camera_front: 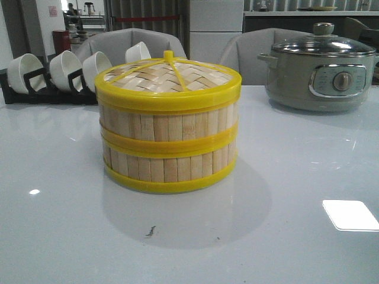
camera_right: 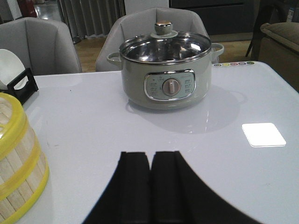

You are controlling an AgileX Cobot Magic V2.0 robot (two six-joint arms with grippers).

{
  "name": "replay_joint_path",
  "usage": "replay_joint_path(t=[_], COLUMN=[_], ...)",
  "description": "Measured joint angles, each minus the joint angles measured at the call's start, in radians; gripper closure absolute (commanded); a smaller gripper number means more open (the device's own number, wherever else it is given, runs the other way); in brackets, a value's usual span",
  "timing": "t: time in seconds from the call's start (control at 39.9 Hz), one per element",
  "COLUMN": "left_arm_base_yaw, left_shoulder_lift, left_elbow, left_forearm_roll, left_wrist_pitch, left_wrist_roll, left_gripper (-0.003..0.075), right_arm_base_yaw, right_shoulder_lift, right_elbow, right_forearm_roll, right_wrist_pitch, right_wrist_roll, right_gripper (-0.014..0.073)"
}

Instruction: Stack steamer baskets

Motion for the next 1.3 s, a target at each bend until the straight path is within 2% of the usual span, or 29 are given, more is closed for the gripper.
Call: replay_joint_path(t=[0.43,0.6,0.83,0.95,1.15,1.3], left_arm_base_yaw=[0.000,0.000,0.000,0.015,0.108,0.148], left_shoulder_lift=[0.000,0.000,-0.015,-0.085,-0.288,-0.446], left_elbow=[0.000,0.000,0.011,0.096,0.405,0.631], left_forearm_roll=[0.000,0.067,0.071,0.076,0.058,0.015], left_wrist_pitch=[0.000,0.000,-0.036,-0.201,-0.632,-0.792], left_wrist_roll=[0.000,0.000,0.000,0.000,0.000,0.000], left_gripper=[0.0632,0.0632,0.0632,0.0632,0.0632,0.0632], right_arm_base_yaw=[0.000,0.000,0.000,0.000,0.000,0.000], right_shoulder_lift=[0.000,0.000,0.000,0.000,0.000,0.000], right_elbow=[0.000,0.000,0.000,0.000,0.000,0.000], right_forearm_roll=[0.000,0.000,0.000,0.000,0.000,0.000], right_wrist_pitch=[0.000,0.000,0.000,0.000,-0.002,-0.002], right_wrist_roll=[0.000,0.000,0.000,-0.002,-0.002,-0.002], right_gripper=[0.0525,0.0525,0.0525,0.0525,0.0525,0.0525])
